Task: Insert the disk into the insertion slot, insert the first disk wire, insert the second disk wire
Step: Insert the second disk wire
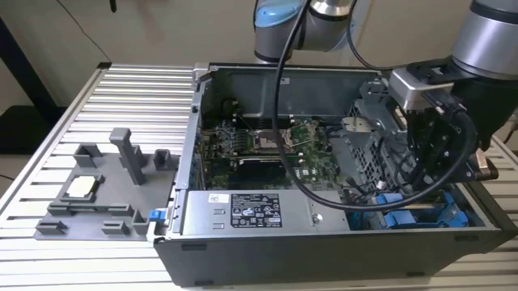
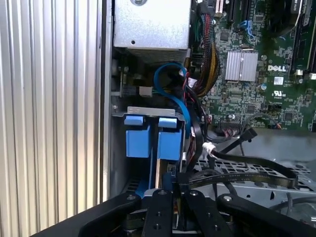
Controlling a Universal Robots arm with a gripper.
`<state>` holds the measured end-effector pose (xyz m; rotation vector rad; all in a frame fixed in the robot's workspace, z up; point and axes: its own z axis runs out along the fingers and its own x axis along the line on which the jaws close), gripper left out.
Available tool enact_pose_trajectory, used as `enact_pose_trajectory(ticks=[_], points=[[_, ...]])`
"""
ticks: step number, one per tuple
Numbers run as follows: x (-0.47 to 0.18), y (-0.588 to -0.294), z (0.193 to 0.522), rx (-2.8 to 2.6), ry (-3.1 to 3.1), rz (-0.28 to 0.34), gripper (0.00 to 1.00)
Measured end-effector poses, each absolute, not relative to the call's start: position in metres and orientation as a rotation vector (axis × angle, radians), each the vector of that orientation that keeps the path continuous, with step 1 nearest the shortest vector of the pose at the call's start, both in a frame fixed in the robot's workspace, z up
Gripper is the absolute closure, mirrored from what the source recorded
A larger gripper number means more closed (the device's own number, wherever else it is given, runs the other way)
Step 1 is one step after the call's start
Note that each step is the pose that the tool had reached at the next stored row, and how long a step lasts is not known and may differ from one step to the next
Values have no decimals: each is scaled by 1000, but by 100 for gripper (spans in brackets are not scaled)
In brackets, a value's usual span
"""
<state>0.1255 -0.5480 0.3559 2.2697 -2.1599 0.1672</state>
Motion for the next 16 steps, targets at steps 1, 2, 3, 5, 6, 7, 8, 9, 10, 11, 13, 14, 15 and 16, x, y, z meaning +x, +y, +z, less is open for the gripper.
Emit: enact_pose_trajectory(ticks=[1,2,3,5,6,7,8,9,10,11,13,14,15,16], points=[[126,-549,356,2266,-2164,167,84],[126,-550,355,2262,-2168,167,84],[126,-551,355,2257,-2172,167,84],[126,-552,355,2250,-2178,165,84],[126,-552,355,2248,-2177,160,84],[128,-552,355,2244,-2172,149,84],[131,-552,355,2239,-2166,136,84],[133,-552,355,2234,-2160,122,84],[135,-552,355,2230,-2156,111,84],[137,-552,354,2228,-2154,107,84],[137,-552,353,2222,-2166,100,84],[137,-552,353,2216,-2175,97,84],[137,-552,352,2209,-2186,93,84],[137,-552,351,2200,-2198,88,84]])
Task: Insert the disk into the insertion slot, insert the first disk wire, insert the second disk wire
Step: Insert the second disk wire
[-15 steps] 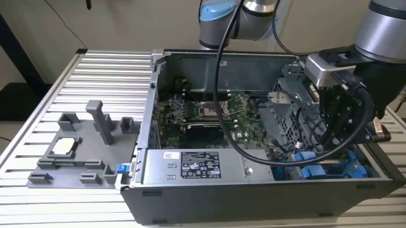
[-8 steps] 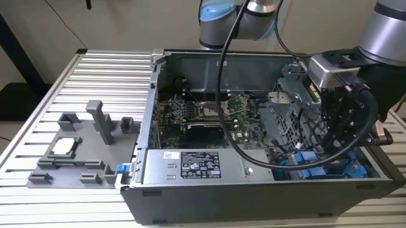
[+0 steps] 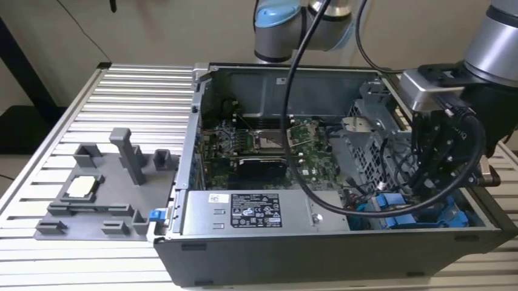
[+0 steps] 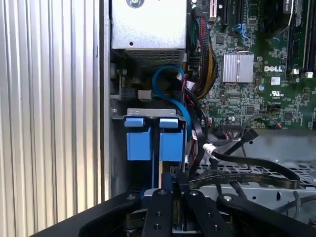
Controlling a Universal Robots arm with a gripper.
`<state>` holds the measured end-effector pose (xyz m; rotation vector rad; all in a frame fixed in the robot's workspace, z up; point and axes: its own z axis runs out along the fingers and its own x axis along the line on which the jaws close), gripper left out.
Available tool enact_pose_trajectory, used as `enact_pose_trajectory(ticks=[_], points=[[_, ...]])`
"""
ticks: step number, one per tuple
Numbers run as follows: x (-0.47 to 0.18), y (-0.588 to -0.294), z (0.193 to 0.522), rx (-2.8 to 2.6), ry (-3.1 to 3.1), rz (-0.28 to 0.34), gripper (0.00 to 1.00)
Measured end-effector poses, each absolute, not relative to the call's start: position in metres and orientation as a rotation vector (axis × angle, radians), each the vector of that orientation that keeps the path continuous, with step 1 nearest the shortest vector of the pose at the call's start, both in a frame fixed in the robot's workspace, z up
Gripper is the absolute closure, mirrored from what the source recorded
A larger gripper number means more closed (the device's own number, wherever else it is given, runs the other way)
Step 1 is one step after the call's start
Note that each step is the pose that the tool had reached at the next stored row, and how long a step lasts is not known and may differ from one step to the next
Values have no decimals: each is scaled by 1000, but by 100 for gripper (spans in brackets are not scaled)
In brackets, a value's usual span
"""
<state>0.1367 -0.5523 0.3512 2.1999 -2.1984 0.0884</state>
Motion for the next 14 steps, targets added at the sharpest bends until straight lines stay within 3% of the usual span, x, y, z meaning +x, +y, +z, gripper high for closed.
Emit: enact_pose_trajectory(ticks=[14], points=[[144,-554,347,2168,-2241,61,84]])
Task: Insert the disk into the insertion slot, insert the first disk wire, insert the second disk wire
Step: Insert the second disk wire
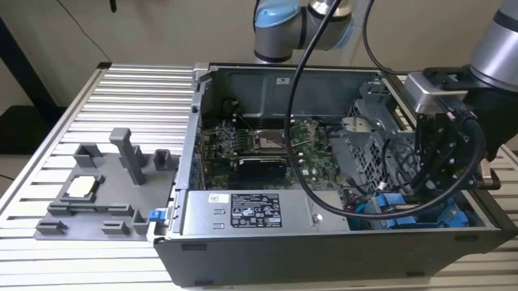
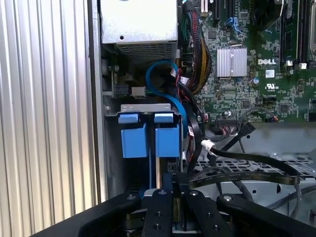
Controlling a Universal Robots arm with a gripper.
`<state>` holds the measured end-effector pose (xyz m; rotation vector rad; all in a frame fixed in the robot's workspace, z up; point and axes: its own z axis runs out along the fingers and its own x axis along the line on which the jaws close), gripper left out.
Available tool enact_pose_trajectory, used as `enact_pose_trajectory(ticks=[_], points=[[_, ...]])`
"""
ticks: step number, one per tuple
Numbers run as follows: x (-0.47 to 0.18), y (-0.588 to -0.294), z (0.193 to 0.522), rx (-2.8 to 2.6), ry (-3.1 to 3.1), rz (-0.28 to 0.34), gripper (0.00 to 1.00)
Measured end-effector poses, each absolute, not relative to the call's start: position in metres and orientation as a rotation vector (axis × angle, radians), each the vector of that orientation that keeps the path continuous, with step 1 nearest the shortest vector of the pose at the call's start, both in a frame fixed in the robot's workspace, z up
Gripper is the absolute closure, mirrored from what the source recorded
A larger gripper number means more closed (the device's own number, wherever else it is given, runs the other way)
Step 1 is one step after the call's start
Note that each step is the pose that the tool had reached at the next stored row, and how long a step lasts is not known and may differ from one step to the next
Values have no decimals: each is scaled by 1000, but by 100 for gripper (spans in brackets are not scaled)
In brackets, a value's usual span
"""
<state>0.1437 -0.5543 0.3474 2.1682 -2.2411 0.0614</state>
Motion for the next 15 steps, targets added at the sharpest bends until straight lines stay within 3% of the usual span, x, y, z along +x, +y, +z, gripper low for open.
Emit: enact_pose_trajectory(ticks=[15], points=[[147,-554,344,2150,-2255,52,84]])
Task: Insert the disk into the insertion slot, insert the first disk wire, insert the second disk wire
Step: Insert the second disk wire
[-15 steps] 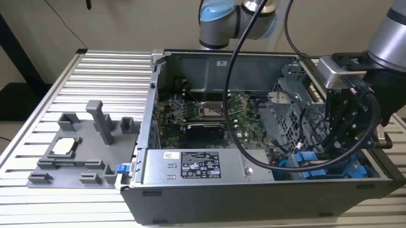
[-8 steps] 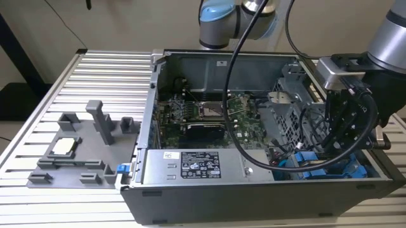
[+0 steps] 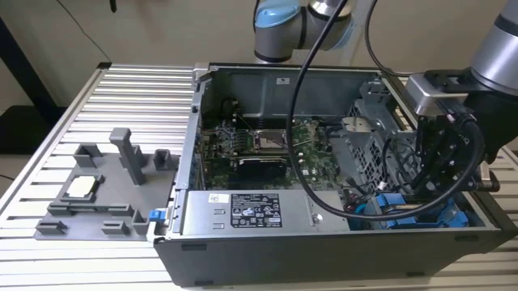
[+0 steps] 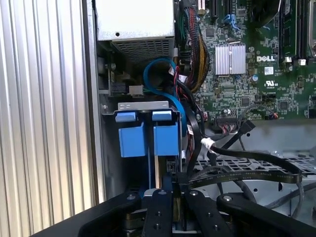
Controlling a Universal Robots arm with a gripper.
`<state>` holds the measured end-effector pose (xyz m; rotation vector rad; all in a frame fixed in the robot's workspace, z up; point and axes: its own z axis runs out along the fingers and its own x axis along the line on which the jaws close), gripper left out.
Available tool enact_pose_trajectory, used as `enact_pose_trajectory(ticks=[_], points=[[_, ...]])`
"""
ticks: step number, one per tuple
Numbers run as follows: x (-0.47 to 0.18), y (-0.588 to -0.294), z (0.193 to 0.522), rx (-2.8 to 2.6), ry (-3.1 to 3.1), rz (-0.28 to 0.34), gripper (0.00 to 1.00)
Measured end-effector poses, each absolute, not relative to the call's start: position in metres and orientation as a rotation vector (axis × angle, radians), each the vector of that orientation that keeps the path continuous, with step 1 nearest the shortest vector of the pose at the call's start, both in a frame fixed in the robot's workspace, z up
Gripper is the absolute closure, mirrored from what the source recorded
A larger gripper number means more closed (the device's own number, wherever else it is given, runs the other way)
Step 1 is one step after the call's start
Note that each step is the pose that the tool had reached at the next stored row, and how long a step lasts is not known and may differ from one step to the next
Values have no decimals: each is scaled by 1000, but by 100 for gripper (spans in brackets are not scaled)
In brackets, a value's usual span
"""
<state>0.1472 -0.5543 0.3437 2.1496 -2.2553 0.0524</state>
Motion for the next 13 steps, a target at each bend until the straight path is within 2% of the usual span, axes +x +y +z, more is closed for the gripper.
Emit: enact_pose_trajectory(ticks=[13], points=[[149,-554,335,2150,-2255,31,84]])
